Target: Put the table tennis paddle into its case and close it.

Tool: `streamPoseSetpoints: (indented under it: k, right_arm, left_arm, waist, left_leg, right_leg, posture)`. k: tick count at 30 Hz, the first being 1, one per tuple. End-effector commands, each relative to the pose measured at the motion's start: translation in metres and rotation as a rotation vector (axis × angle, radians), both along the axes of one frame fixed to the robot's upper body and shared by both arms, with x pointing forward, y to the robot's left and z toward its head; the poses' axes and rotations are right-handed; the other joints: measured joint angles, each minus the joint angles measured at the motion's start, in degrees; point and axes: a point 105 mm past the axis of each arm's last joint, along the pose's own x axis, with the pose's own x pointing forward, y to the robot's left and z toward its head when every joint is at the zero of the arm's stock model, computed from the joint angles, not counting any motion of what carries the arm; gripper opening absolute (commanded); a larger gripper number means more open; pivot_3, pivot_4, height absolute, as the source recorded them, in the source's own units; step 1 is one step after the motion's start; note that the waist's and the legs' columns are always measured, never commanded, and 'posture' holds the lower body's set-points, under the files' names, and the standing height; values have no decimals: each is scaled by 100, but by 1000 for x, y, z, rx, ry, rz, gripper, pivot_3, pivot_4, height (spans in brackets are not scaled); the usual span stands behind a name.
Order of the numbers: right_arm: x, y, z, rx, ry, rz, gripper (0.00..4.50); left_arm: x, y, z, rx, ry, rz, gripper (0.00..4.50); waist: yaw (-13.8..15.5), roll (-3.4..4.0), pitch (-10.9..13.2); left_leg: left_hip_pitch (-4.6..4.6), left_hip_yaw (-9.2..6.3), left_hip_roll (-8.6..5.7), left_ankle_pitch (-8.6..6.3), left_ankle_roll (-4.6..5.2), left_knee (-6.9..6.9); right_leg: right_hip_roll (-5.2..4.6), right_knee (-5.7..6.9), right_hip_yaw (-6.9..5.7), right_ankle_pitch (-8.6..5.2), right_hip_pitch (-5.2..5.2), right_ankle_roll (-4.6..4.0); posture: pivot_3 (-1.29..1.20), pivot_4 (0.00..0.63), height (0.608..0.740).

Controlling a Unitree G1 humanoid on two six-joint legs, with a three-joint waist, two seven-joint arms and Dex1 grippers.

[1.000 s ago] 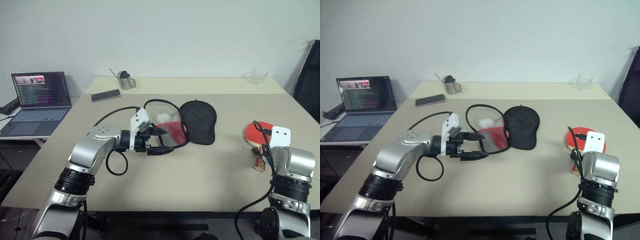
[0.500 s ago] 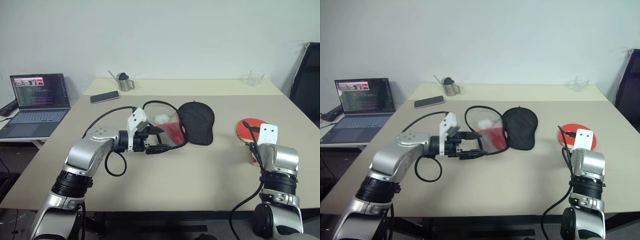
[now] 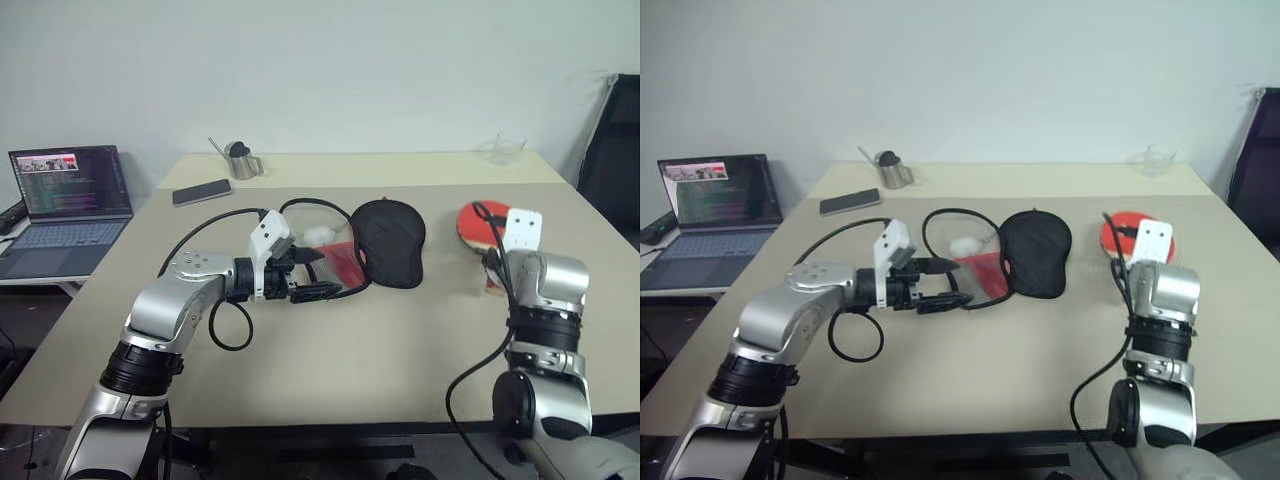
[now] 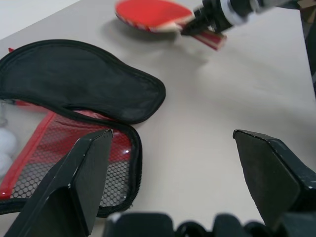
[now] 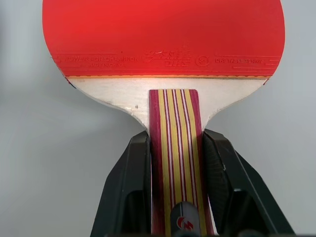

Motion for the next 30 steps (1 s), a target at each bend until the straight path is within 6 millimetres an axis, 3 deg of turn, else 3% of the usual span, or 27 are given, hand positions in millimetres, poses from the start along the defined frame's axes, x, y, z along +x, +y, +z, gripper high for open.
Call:
streamPoseSetpoints:
  k: [1,7,13,23,30]
  right_arm:
    - [12,30,37,-1,-117,87,1094]
    - [39,99,46,32,-154,263,1094]
    - [53,132,38,53,-146,335,1094]
    - [50,156,2,53,-49,388,1094]
    - [49,161,-9,55,-25,397,1094]
  left_arm:
    - [-4,6,13,-13,-53,16,4277]
    - [-6,10,12,-9,-52,41,4277]
    - [-12,16,12,-8,-45,75,4277]
    - [-20,25,11,1,-41,128,4277]
    - [-23,27,11,0,-38,147,4277]
  waist:
    - [-5,0,0]
    - [-36,0,0]
    - [-17,0,0]
    - [-52,0,0]
    - [-83,0,0]
  left_leg:
    - [-12,0,0,0,-1,1]
    - [-50,35,-1,0,-2,-3]
    - [-50,37,-4,0,-2,-5]
    - [-49,43,-2,-2,-4,-10]
    - [-48,43,-2,-2,-4,-10]
  right_leg:
    - [0,-2,0,0,-12,0]
    - [-1,12,39,3,-77,-4]
    - [1,7,45,4,-77,-4]
    - [3,8,55,4,-82,-5]
    - [5,9,56,4,-82,-5]
  posture:
    - [0,150,740]
    - [0,150,740]
    - [0,150,740]
    - [0,150,740]
    - [0,150,740]
